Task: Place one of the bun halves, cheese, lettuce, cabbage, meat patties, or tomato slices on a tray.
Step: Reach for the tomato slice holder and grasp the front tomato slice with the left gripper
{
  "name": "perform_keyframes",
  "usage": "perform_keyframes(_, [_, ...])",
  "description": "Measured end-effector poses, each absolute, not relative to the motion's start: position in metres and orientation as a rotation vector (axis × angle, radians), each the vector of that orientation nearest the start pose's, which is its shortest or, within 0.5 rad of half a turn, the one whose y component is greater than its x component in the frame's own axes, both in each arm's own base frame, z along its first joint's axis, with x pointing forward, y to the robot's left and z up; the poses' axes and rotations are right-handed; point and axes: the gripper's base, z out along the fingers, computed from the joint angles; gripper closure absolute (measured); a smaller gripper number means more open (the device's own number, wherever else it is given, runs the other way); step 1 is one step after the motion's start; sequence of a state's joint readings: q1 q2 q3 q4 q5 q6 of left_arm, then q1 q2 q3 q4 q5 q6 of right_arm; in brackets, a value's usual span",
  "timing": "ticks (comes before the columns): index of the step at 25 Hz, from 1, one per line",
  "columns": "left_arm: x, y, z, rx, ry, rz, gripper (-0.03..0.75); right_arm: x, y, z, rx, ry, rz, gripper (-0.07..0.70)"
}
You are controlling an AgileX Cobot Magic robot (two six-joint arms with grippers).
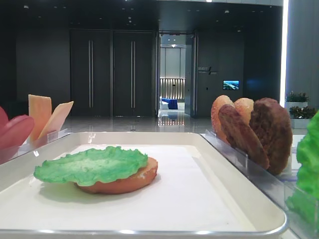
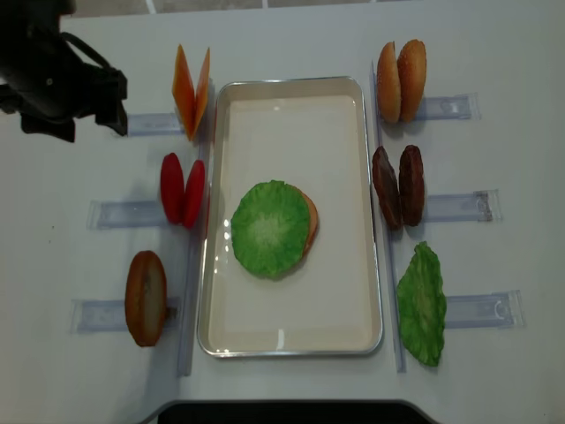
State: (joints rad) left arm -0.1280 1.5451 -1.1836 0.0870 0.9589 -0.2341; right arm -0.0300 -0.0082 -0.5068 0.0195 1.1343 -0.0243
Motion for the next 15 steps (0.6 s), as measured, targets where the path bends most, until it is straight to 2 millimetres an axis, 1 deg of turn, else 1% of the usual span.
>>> perform_keyframes(4, [0.297,-0.084,0.276,-0.079,2.795,-0.032,0.093,-0.010,0.002,0.273,0.004,2.103,-0.009,0.157])
perform_keyframes(6, [0.291,-0.104,0.277,-0.093,2.794,-0.061,0.093,-0.010,0.002,0.273,0.004,2.103,-0.009,0.157])
perform_keyframes(8, [0.285,-0.119,0.277,-0.123,2.793,-0.085,0.093,-0.010,0.002,0.273,0.004,2.103,-0.009,0.157])
perform_keyframes(11, [0.281,-0.129,0.277,-0.180,2.792,-0.109,0.093,-0.010,0.002,0.273,0.004,2.103,-0.009,0.157])
perform_keyframes(15, [0.281,-0.131,0.275,-0.242,2.788,-0.119,0.093,-0.010,0.002,0.273,0.004,2.103,-0.009,0.157])
